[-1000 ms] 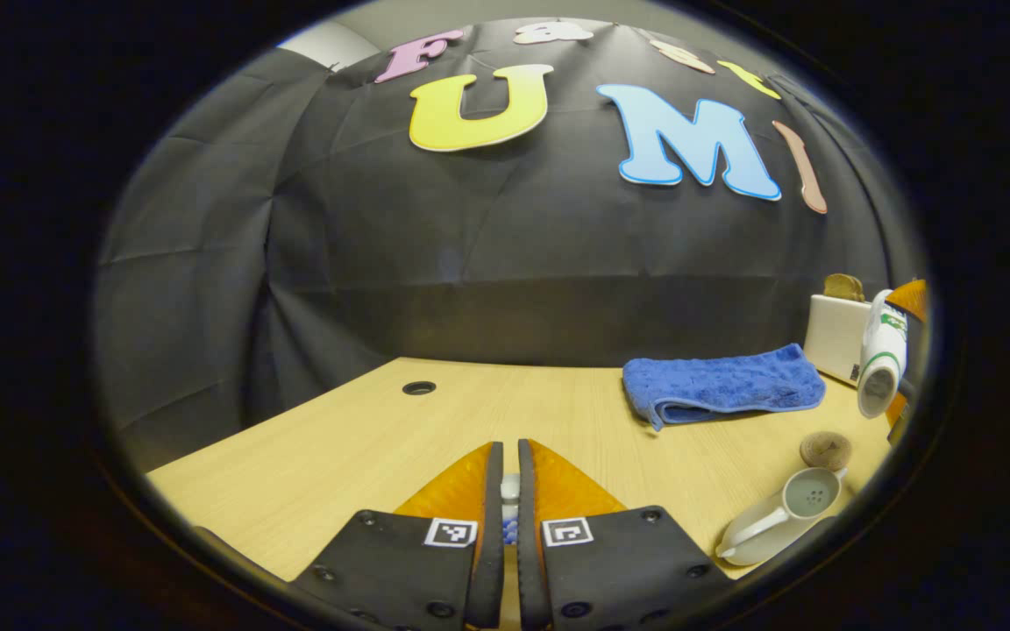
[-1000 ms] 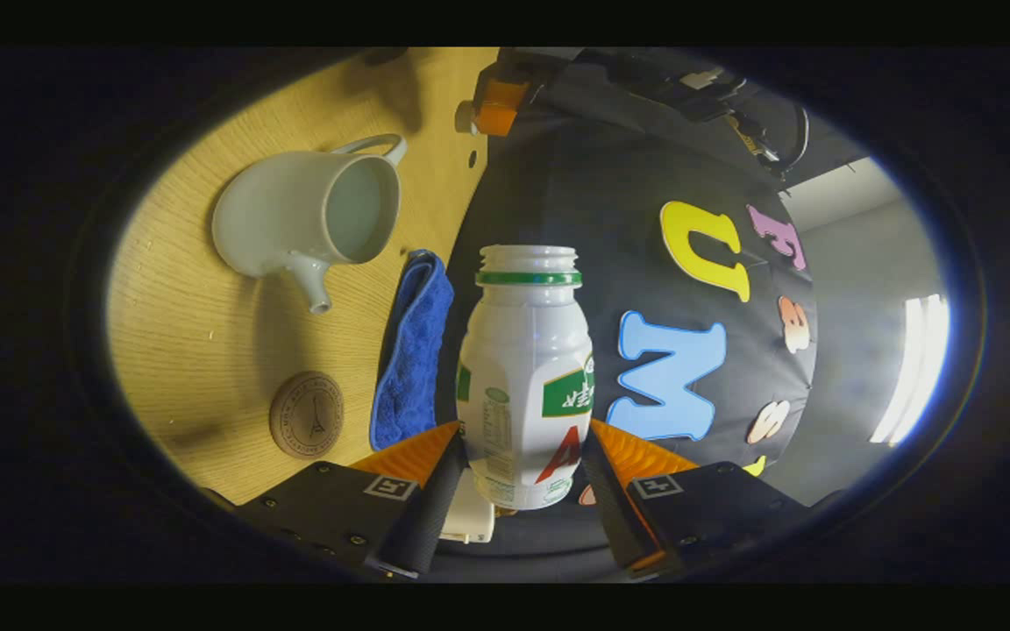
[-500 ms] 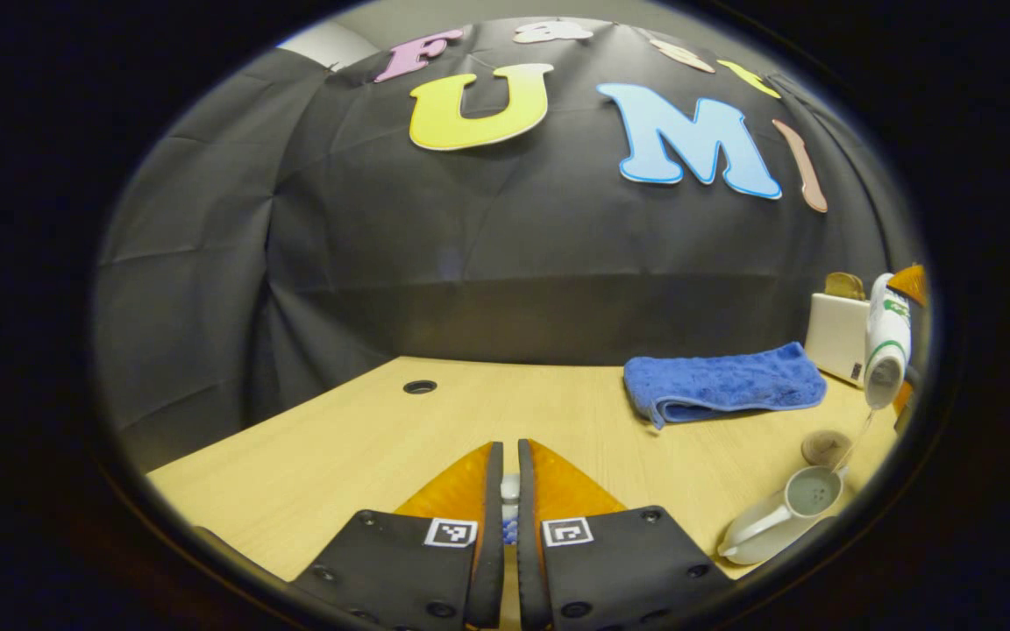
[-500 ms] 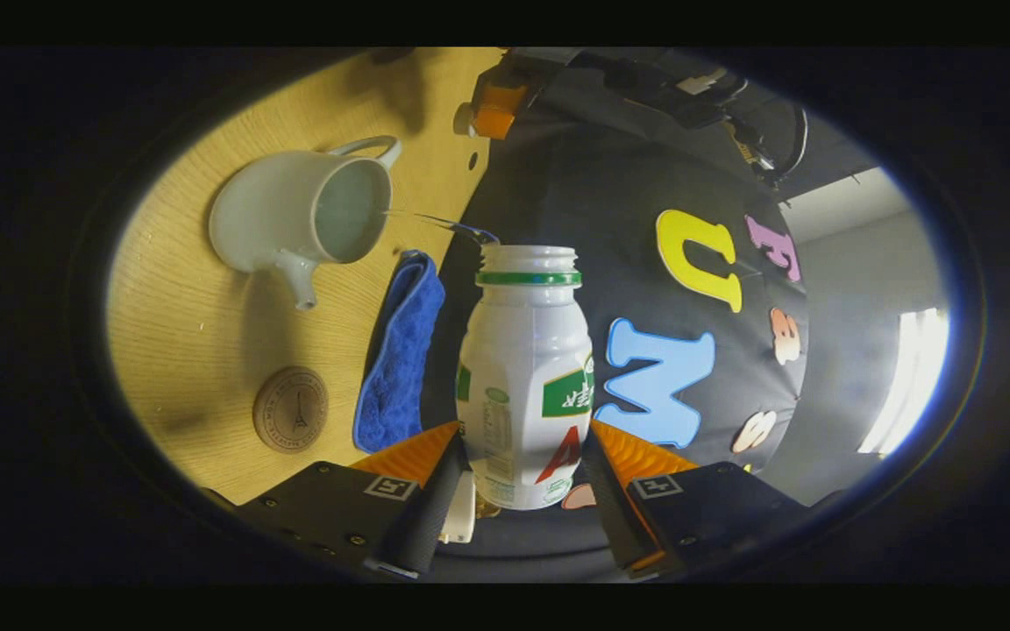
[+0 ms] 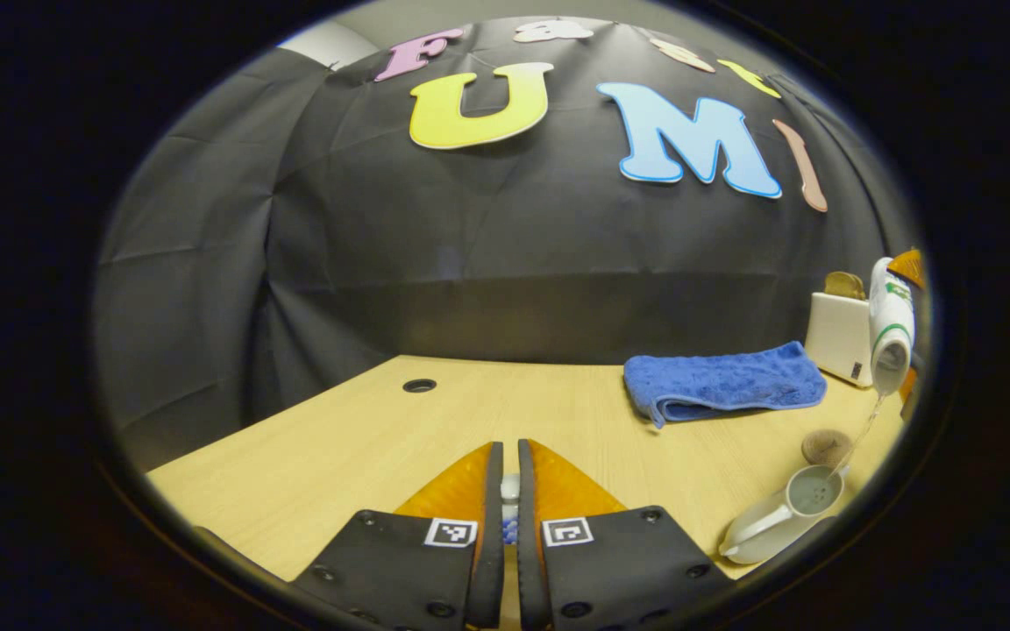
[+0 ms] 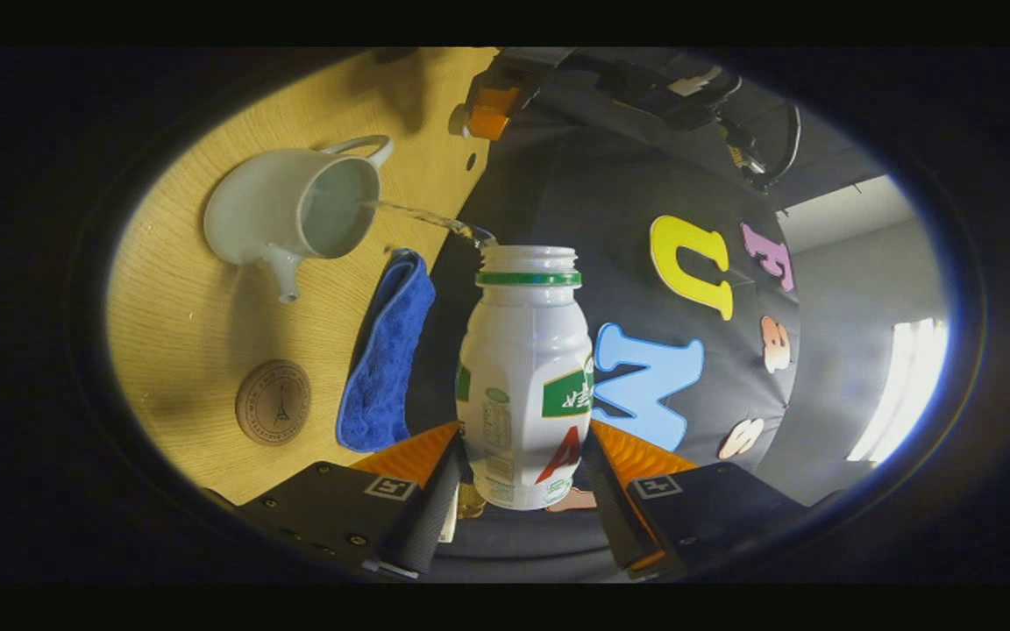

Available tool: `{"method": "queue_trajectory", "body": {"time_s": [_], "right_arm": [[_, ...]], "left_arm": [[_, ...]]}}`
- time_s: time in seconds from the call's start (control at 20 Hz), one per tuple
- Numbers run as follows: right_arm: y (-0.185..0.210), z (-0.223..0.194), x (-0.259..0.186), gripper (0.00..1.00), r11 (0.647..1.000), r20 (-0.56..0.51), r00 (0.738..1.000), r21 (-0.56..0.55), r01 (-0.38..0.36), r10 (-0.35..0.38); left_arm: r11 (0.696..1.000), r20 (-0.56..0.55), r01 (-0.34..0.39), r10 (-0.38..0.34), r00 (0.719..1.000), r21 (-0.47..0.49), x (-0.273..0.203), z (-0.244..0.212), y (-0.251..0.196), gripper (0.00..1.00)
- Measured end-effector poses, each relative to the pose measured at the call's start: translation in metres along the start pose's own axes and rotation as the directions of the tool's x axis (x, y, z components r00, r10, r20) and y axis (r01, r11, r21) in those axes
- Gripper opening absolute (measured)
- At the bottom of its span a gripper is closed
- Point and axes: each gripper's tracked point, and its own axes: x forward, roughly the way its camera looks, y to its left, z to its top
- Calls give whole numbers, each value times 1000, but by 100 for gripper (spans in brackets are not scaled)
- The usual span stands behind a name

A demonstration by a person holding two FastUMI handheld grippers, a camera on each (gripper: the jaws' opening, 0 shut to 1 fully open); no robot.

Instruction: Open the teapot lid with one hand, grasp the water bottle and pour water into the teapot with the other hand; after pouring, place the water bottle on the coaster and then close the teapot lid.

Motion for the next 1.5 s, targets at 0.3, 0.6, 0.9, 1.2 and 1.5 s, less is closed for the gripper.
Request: {"method": "queue_trajectory", "body": {"time_s": [0.3,0.6,0.9,1.2,1.5], "right_arm": [[-2,-1,1,74,1000,7,1000,-29,9,-9],[-4,-3,3,74,998,9,1000,-56,18,-18],[-5,-3,4,74,997,14,1000,-69,25,-24],[-6,-2,3,74,996,20,999,-86,31,-29],[-8,-2,4,74,993,26,999,-114,34,-31]], "left_arm": [[1000,-2,-3,3,1000,1,0,-2,0,13],[1000,-3,-3,3,1000,1,1,-2,0,13],[1000,-4,-5,5,1000,0,0,0,1,17],[1000,-3,-5,5,1000,-1,1,-3,0,13],[1000,2,-6,6,1000,-4,1,-1,1,13]]}}
